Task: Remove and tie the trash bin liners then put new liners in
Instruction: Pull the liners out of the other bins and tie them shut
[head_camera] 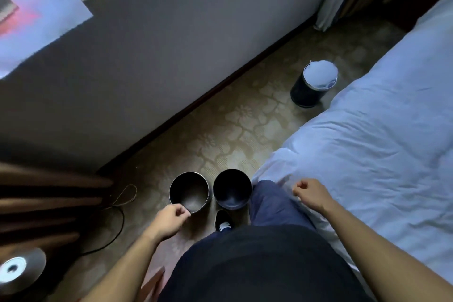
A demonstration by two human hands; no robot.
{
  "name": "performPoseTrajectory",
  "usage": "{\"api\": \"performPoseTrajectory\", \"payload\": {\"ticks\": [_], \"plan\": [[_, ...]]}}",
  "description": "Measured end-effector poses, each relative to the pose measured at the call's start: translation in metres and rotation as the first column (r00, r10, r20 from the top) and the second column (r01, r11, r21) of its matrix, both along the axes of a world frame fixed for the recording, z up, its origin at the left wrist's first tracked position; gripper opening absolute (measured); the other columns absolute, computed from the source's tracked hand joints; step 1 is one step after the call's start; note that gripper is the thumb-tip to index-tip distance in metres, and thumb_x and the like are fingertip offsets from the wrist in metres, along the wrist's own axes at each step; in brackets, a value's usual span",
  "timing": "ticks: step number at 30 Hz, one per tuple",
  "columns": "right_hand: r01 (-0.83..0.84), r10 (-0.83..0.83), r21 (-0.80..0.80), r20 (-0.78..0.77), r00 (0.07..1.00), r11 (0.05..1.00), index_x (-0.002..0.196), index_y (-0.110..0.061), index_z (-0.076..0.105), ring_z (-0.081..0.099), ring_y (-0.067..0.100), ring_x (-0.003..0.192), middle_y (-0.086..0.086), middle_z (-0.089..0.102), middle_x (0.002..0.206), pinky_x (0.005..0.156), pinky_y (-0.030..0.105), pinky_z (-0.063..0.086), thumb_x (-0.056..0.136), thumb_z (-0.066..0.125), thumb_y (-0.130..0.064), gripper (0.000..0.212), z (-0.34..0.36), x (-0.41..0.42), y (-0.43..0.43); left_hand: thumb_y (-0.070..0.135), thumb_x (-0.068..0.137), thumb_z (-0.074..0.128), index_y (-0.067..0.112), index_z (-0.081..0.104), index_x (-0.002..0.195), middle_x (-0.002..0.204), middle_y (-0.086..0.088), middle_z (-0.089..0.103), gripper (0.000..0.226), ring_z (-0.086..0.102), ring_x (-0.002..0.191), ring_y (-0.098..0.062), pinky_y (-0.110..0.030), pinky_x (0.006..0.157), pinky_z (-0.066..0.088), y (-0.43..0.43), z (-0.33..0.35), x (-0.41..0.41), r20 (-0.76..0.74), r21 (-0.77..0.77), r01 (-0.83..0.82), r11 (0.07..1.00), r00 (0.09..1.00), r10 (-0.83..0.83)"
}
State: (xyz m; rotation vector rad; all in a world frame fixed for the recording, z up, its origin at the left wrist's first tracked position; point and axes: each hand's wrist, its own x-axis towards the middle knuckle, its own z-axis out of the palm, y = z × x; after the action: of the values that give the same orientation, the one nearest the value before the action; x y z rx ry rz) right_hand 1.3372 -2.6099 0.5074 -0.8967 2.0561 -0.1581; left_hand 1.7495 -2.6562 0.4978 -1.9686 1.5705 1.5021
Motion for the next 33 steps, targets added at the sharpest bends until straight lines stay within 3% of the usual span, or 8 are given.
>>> {"api": "performPoseTrajectory", "payload": {"ticks": [2,6,10,16,21,24,30,33], "plan": [[0.051,-0.050,0.059,-0.019,0.999,0.997,0.057,-0.020,0.049,0.040,0.016,0.057,-0.004,0.049,0.053,0.055,0.032,0.034,0.075,0.058,-0.019,0.021,-0.008,-0.017,0.002,0.023,0.093,0.061,0.017,0.070,0.082,0.063,0.008,0.068,0.016,0.060,0.055,-0.009,-0.023,0.052,0.045,-0.043,0.004,-0.021,0.014,-0.011,0.097,0.995,0.995,-0.097],[0.143,-0.145,0.161,-0.002,0.989,0.976,0.054,-0.020,0.052,0.041,0.018,0.056,-0.002,0.049,0.052,0.057,0.028,0.035,0.078,0.061,-0.017,0.025,-0.035,-0.050,0.001,0.029,0.092,0.060,0.022,0.072,0.088,0.082,0.007,0.074,0.014,0.069,0.078,-0.015,-0.031,0.079,0.055,-0.138,0.016,-0.082,-0.001,-0.101,0.229,0.968,0.973,-0.231],[0.203,-0.221,0.285,0.031,0.975,0.937,0.052,-0.015,0.057,0.047,0.022,0.052,0.002,0.052,0.049,0.058,0.028,0.034,0.079,0.061,-0.012,0.027,-0.069,-0.087,-0.018,0.027,0.092,0.059,0.026,0.072,0.087,0.074,0.013,0.071,0.014,0.066,0.073,-0.002,-0.021,0.076,0.050,-0.221,0.020,-0.149,-0.026,-0.176,0.264,0.948,0.962,-0.272],[0.263,-0.326,0.311,0.172,0.930,0.913,0.064,-0.016,0.056,0.068,0.019,0.061,0.009,0.061,0.067,0.062,0.032,0.039,0.080,0.059,-0.018,0.016,-0.076,-0.149,-0.122,0.027,0.092,0.057,0.022,0.071,0.093,0.088,0.007,0.073,0.016,0.067,0.087,-0.013,-0.027,0.081,0.052,-0.303,0.016,-0.211,0.123,-0.005,0.332,0.943,0.936,-0.328],[0.175,-0.224,0.183,0.294,0.929,0.967,0.076,-0.006,0.062,0.073,0.023,0.077,-0.001,0.070,0.078,0.071,0.036,0.051,0.087,0.060,-0.021,0.019,-0.055,-0.183,-0.242,0.029,0.088,0.055,0.024,0.071,0.086,0.084,0.008,0.072,0.016,0.067,0.083,-0.013,-0.026,0.073,0.050,-0.364,0.037,-0.236,0.273,-0.013,0.239,0.971,0.935,-0.226],[0.176,-0.190,0.071,0.369,0.910,0.982,0.082,-0.008,0.069,0.072,0.021,0.077,0.008,0.073,0.083,0.077,0.039,0.054,0.089,0.061,-0.023,0.019,-0.036,-0.199,-0.303,0.026,0.089,0.055,0.023,0.072,0.085,0.084,0.009,0.072,0.018,0.065,0.082,-0.009,-0.026,0.070,0.047,-0.402,0.054,-0.258,0.287,-0.074,0.205,0.976,0.942,-0.176],[0.301,-0.250,-0.065,0.406,0.879,0.952,0.086,-0.006,0.072,0.065,0.019,0.072,0.014,0.074,0.089,0.064,0.033,0.049,0.089,0.060,-0.016,0.016,0.008,-0.247,-0.374,0.026,0.093,0.053,0.026,0.074,0.079,0.082,0.013,0.074,0.025,0.067,0.085,-0.012,-0.029,0.074,0.050,-0.465,0.066,-0.323,0.134,-0.160,0.119,0.980,0.986,-0.097],[0.321,-0.268,-0.078,0.386,0.883,0.944,0.088,-0.007,0.072,0.069,0.025,0.083,0.010,0.073,0.092,0.075,0.039,0.057,0.091,0.058,-0.016,0.017,0.014,-0.285,-0.385,0.024,0.092,0.058,0.024,0.074,0.081,0.073,0.014,0.073,0.019,0.065,0.072,-0.009,-0.028,0.068,0.051,-0.494,0.063,-0.369,0.072,-0.183,0.148,0.972,0.988,-0.137]]}}
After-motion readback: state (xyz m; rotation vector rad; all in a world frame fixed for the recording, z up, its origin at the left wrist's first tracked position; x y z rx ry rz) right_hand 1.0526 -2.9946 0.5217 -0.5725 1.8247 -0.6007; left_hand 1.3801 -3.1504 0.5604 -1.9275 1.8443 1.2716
